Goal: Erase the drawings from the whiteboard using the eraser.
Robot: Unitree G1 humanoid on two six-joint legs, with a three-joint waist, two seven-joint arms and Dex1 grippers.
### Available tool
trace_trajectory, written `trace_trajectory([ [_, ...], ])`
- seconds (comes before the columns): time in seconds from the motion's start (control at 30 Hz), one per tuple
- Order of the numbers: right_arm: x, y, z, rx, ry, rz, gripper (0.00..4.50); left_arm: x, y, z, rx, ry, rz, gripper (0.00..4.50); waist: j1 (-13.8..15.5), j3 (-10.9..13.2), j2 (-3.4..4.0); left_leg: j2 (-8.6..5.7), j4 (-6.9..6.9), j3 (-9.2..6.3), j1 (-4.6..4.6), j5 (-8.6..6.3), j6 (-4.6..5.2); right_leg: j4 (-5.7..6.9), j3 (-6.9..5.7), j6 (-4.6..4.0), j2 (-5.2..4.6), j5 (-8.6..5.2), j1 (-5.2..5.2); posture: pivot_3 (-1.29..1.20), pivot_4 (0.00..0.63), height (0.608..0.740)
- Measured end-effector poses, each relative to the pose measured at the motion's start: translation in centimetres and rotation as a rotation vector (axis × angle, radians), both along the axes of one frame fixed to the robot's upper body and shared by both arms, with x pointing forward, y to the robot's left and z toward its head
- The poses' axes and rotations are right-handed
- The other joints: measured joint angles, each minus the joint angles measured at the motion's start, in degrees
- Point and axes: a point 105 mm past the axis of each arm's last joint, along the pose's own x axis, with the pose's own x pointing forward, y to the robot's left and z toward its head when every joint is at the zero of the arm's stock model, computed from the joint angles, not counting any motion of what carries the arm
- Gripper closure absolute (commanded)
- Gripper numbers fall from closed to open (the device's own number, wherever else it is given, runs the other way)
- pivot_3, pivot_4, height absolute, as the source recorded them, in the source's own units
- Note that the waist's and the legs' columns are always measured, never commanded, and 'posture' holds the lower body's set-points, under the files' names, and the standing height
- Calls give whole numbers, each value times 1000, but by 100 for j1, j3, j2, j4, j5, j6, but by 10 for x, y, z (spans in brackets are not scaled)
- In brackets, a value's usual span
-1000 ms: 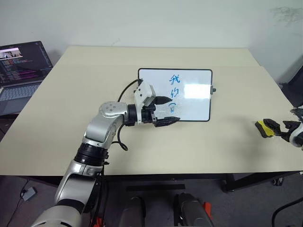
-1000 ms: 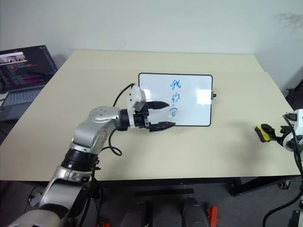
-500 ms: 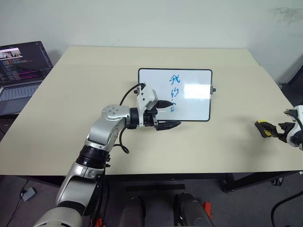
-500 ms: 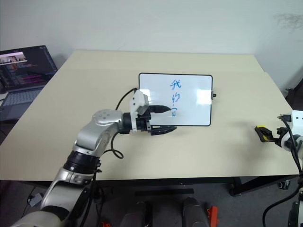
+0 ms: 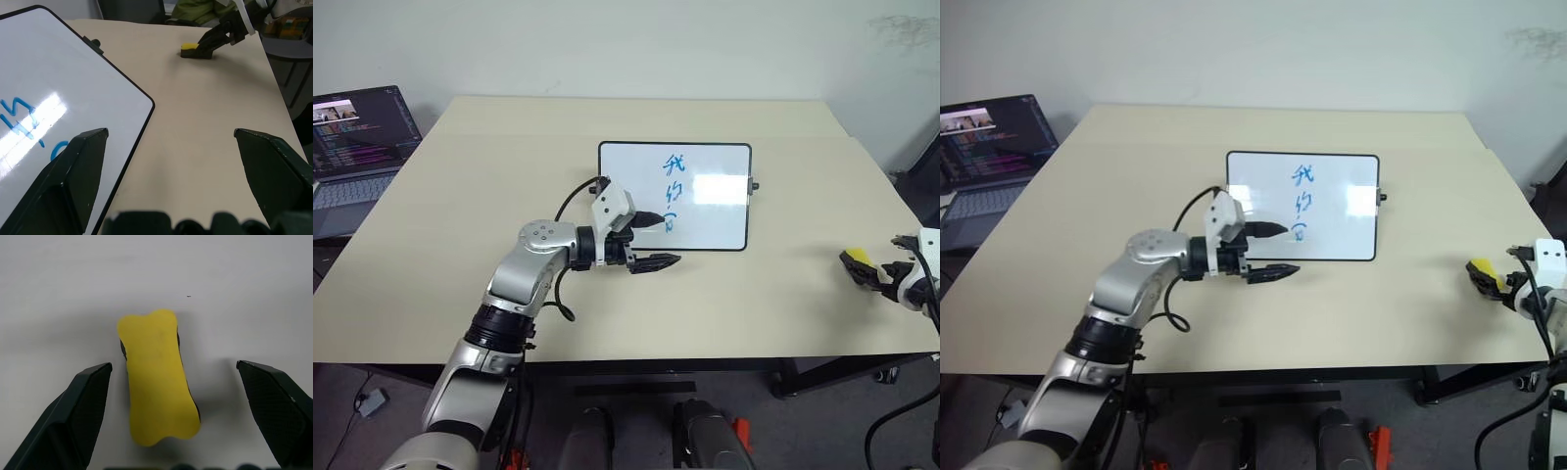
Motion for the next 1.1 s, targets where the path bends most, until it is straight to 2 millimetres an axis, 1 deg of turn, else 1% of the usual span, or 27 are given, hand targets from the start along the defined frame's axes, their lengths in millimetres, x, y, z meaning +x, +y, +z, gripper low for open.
trace_trajectory([
  [0.03, 2, 1, 1, 0, -8, 3, 633, 0, 0, 0, 1, -1, 0, 0, 0, 0, 0, 0, 0, 0, 0, 0, 0, 0, 0, 0, 0, 0, 0, 0, 150, 740],
  [0.07, 3, 2, 3, 0, -14, 5, 965, 0, 0, 0, 3, -2, 1, 0, 0, 0, 0, 0, 0, -1, 0, 0, 0, 0, 0, 0, 0, 0, 0, 0, 150, 740],
  [0.23, 4, 2, 3, 2, -16, 5, 2792, 1, 3, -1, 16, -6, 10, 0, 6, 0, 0, 0, -1, -2, 0, 0, 0, 1, -1, 0, 0, 0, 0, 0, 150, 740],
  [0.3, 4, 2, 2, 3, -16, 7, 3453, 1, 3, -1, 17, -6, 11, 0, 4, 0, 0, 0, -1, -2, 0, 0, 0, 1, -1, 0, 0, 0, 0, 0, 150, 740],
  [0.33, 4, 2, 2, 2, -16, 9, 3635, 1, 3, -1, 18, -7, 12, 0, 3, 0, 0, 0, -1, -2, 0, 0, 0, 1, -2, 0, 0, 0, 1, 0, 150, 740],
  [0.37, 4, 2, 2, 1, -16, 10, 3668, 2, 3, -1, 19, -7, 13, 0, 3, 0, 0, 0, -1, -2, 0, 0, 0, 1, -2, 0, 0, 0, 1, 0, 150, 740],
  [0.77, 4, 2, 2, -13, -17, 18, 3668, 3, 6, -1, 24, -14, 25, 0, 3, 0, 0, 0, 1, -2, 0, 0, 0, 0, -1, 0, 0, 0, 2, 0, 150, 740],
  [0.83, 4, 2, 2, -14, -17, 19, 2939, 3, 6, -1, 23, -20, 25, 0, 3, 0, 0, 0, 1, -2, 0, 0, 0, 1, -1, 0, 0, 0, 2, 0, 150, 740],
  [0.87, 4, 2, 2, -14, -17, 19, 2700, 3, 6, -1, 23, -21, 25, 0, 3, 0, 0, 0, 1, -2, 0, 0, 0, 1, -1, 0, 0, 0, 2, 0, 150, 740],
  [0.97, 3, 3, 0, -13, -11, 19, 1692, 5, 7, -2, 23, -15, 31, 0, 3, 0, 0, 0, 1, -2, 0, 0, 0, 1, -1, 0, 0, 0, 1, 0, 150, 740],
  [1.07, 3, 3, 0, -15, -9, 19, 593, 5, 7, -3, 23, -13, 33, 0, 2, 0, 0, 0, 0, -2, 0, 0, 0, 1, -1, 0, 0, 0, 1, 0, 150, 740],
  [1.1, 3, 3, 0, -16, -8, 19, 593, 5, 7, -3, 23, -14, 35, 0, 3, 0, 0, 0, 0, -2, 0, 0, 0, 1, -1, 0, 0, 0, 1, 0, 150, 740],
])
